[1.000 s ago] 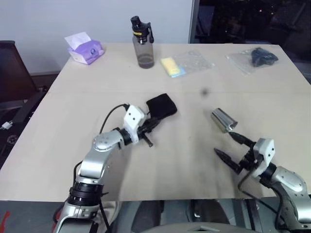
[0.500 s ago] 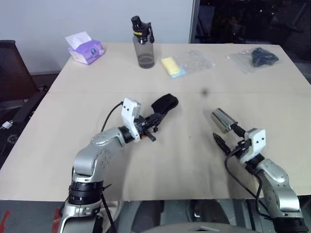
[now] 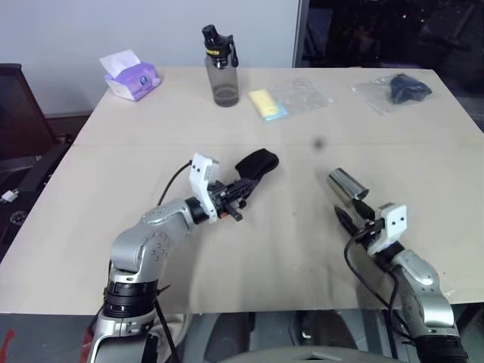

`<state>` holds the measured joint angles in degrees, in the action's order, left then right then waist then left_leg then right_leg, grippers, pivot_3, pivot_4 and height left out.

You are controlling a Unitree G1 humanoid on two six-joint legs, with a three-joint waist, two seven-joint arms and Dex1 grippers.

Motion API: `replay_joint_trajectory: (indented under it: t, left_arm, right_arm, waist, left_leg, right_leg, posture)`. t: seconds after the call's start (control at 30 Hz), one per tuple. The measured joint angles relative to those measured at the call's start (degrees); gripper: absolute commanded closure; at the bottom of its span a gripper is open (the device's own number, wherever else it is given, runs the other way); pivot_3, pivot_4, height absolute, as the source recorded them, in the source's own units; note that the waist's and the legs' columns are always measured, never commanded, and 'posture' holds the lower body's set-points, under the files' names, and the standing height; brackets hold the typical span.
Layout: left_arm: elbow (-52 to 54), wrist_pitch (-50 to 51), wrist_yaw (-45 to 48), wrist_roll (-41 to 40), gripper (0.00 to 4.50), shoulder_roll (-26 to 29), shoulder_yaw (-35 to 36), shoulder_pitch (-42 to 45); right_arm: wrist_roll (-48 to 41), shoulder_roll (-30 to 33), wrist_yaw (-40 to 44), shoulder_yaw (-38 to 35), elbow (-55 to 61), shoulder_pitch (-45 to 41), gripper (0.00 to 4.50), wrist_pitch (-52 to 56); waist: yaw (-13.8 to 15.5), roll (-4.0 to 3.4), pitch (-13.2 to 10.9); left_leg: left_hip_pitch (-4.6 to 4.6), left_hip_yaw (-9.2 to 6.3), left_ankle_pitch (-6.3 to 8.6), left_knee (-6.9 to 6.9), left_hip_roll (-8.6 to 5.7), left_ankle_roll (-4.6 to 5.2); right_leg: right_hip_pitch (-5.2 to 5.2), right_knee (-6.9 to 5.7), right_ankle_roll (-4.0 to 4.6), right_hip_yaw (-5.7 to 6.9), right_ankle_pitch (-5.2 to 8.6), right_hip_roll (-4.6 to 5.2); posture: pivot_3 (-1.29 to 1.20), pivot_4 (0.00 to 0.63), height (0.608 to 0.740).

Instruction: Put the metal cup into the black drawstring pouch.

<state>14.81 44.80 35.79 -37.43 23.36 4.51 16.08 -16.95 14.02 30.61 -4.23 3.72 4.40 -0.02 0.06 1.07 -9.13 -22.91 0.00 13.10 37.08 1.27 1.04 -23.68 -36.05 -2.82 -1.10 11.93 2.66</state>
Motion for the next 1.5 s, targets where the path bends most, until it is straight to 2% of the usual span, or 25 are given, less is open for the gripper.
replay_joint_trajectory:
  t: [0.07,0.1,0.53,0.63,0.77,1.0,1.27,1.5]
  left_arm:
    - [0.1,0.1,-0.1,-0.1,4.50,0.0,0.0,0.0]
    - [0.3,0.2,-0.2,-0.3,4.50,0.0,0.0,0.0]
    - [1.6,0.9,-2.4,-1.3,4.50,-0.1,0.1,-0.4]
    - [1.6,0.9,-2.4,-2.6,3.64,-0.5,0.5,-0.8]
    - [1.7,0.4,-2.6,-2.7,1.76,-0.5,0.7,-0.8]
    - [1.7,-0.8,-1.8,-1.8,1.76,0.4,-0.3,-0.9]
    - [1.0,-15.1,5.2,13.8,1.76,9.6,-9.8,-3.4]
    - [-6.5,-25.7,7.2,23.3,1.76,8.9,-15.0,-1.9]
  right_arm:
    - [-0.1,-0.4,-0.2,-0.1,-0.5,-0.6,4.17,-0.2]
    - [-0.2,-0.5,-0.2,-0.1,-0.8,-0.9,4.43,-0.2]
    - [-0.2,-0.8,-0.3,-0.8,-1.8,-1.9,4.43,-1.5]
    - [-0.1,-0.7,-0.3,-0.8,-2.0,-2.0,4.50,-1.6]
    - [0.0,-0.7,-0.4,-0.8,-2.0,-2.0,4.50,-1.8]
    - [0.3,-0.7,-0.7,-0.6,-1.9,-1.9,4.50,-1.8]
    - [0.5,-0.7,-1.4,-0.5,-1.2,-1.4,4.50,-1.6]
    - [1.2,-0.8,-1.8,1.0,0.0,-0.7,4.50,-1.6]
  waist:
    - [-0.2,0.00,0.0]
    - [-0.3,0.00,0.0]
    - [-0.7,0.05,0.0]
    - [-0.7,0.05,0.0]
    - [-0.7,0.05,0.0]
    - [-0.7,0.05,0.0]
    - [-0.7,0.04,0.0]
    - [-0.7,0.04,0.0]
  left_leg:
    - [0.00,0.00,0.00,0.00,0.00,0.00]
    - [0.00,0.00,0.00,0.00,0.00,0.00]
    - [0.02,-0.01,0.00,0.00,0.00,0.00]
    - [0.02,-0.02,0.00,0.00,0.00,0.00]
    - [0.02,-0.01,0.00,0.00,0.00,0.00]
    - [0.02,-0.01,0.00,0.00,0.00,0.00]
    - [0.04,0.04,0.00,-0.01,0.01,0.00]
    - [0.02,0.05,0.00,-0.03,0.01,0.00]
  right_leg:
    - [0.00,0.00,0.01,0.00,-0.01,0.00]
    - [0.00,0.00,0.01,-0.01,-0.01,0.00]
    - [0.01,-0.03,0.06,-0.01,-0.04,0.00]
    - [0.01,-0.03,0.07,-0.01,-0.04,0.00]
    - [0.01,-0.03,0.06,-0.01,-0.04,0.00]
    - [0.01,-0.03,0.06,-0.01,-0.03,0.00]
    - [0.00,-0.03,0.07,-0.06,-0.03,0.03]
    - [-0.02,-0.01,0.02,-0.05,0.00,0.02]
  posture:
    - [0.00,0.150,0.740]
    - [0.00,0.150,0.740]
    - [0.00,0.150,0.740]
    - [0.00,0.150,0.740]
    - [0.00,0.150,0.740]
    - [0.00,0.150,0.740]
    - [0.00,0.150,0.740]
    - [0.00,0.150,0.740]
